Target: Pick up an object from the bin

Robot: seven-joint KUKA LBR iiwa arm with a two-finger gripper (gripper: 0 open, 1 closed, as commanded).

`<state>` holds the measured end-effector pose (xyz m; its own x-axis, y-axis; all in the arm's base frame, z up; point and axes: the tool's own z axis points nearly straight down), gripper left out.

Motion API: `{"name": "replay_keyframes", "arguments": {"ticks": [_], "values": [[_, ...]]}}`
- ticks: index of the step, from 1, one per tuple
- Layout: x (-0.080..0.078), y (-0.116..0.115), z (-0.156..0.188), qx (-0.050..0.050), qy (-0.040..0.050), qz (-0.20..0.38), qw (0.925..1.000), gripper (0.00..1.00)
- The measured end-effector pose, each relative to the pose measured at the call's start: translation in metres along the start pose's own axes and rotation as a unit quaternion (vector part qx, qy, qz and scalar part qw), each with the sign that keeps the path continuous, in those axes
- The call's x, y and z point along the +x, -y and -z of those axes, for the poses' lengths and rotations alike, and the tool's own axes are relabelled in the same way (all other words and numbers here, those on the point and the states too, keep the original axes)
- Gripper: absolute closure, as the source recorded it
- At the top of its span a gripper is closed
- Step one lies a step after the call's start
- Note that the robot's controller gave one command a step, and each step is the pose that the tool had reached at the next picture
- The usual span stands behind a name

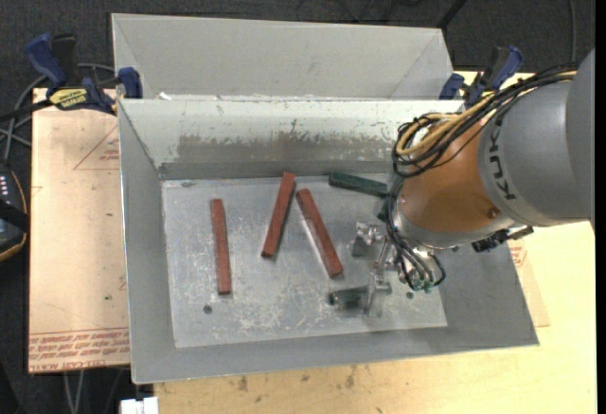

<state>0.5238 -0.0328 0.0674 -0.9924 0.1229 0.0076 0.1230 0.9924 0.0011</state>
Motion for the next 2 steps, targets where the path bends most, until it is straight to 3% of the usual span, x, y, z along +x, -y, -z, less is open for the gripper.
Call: {"name": "replay_keyframes", "arguments": {"ticks": [1, 2], "values": [[-0.006, 0.000, 0.006, 0.000, 0.0086, 0.001, 1.0000, 1.00], [-0.015, 0.007, 0.160, 0.000, 0.0099, -0.015, 0.9998, 1.00]]}}
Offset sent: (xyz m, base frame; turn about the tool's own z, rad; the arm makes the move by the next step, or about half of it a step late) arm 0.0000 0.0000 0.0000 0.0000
